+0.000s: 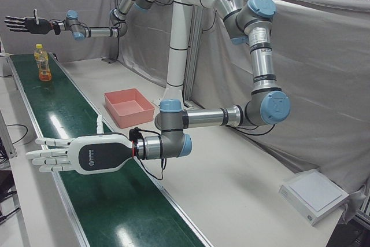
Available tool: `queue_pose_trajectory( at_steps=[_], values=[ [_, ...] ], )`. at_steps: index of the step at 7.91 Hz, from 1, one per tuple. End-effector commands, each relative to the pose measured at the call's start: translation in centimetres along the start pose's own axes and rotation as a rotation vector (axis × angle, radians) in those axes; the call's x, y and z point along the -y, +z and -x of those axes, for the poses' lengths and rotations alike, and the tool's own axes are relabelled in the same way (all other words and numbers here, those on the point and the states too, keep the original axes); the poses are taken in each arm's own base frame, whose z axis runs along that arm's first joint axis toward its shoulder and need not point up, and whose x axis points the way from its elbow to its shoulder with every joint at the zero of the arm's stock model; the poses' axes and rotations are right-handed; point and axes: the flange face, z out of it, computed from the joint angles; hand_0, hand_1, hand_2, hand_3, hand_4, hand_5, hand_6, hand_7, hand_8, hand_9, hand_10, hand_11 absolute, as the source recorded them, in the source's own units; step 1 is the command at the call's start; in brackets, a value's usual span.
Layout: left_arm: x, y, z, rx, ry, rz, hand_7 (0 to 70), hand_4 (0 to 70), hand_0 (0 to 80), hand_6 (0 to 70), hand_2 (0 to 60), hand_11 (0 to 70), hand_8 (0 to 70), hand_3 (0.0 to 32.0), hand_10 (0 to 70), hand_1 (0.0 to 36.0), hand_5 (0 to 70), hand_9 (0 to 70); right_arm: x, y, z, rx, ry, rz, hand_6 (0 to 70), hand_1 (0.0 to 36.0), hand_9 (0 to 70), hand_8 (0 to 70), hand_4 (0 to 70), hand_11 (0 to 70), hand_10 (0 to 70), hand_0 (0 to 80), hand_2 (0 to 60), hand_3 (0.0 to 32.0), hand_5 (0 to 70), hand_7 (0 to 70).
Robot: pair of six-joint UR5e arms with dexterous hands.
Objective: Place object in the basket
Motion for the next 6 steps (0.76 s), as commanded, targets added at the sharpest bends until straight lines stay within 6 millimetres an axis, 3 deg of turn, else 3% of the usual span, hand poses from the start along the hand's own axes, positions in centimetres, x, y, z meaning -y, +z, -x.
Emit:
queue_pose_trajectory(
  at_steps=[1,6],
  values=[
    [-0.02,0.01,0.00,0.000,0.000,-0.001,0.0,17.2,47.0,0.0,0.0,9.3,5.7,0.0,5.9,4.4,12.0,9.4,-0.08,0.08,-0.02,0.000,0.002,0.002,0.0,0.0,0.0,0.0,0.0,0.0,0.0,0.0,0.0,0.0,0.0,0.0],
    [0.09,-0.07,0.14,0.005,0.006,-0.009,0.0,17.4,46.9,0.0,0.0,10.6,6.5,0.0,6.8,4.6,12.6,10.6,-0.08,0.08,-0.02,0.000,0.000,0.002,0.0,0.0,0.0,0.0,0.0,0.0,0.0,0.0,0.0,0.0,0.0,0.0]
  ],
)
